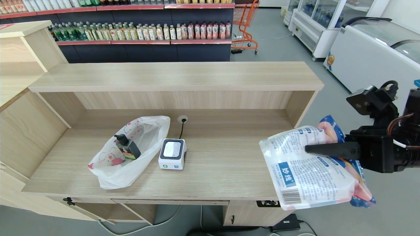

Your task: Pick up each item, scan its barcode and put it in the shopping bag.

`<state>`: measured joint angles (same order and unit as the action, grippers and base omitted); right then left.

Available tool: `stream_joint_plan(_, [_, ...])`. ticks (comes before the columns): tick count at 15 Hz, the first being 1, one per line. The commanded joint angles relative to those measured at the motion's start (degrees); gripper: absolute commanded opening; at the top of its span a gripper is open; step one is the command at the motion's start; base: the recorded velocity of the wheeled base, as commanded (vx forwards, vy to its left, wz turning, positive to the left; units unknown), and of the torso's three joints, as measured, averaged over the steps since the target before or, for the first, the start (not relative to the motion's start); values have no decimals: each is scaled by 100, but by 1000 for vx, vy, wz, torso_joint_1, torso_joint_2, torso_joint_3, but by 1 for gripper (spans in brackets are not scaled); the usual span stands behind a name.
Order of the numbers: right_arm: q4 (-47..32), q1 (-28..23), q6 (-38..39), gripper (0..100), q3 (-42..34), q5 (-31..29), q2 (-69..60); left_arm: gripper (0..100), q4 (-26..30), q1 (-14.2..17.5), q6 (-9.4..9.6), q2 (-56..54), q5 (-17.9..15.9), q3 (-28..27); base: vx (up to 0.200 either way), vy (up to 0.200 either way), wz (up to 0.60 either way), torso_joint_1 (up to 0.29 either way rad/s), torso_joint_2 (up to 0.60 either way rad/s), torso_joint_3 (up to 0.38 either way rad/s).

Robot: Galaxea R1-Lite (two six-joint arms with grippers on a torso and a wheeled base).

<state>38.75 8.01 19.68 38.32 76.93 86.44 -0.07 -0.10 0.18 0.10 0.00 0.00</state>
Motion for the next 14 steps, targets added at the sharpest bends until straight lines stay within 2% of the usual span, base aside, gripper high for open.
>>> stream_joint_plan(1, [1, 69, 1, 0, -43, -3, 4, 100, -1, 1, -1, -1, 0, 0, 0, 0, 0, 0, 0, 0])
stream_joint_plan(12, [1, 148, -43, 0, -272, -21, -84, 100, -1, 1, -1, -1, 0, 0, 0, 0, 0, 0, 0, 0])
stream_joint_plan(14, [1, 148, -412, 0, -281, -21, 39, 100, -1, 1, -1, -1, 0, 0, 0, 0, 0, 0, 0, 0])
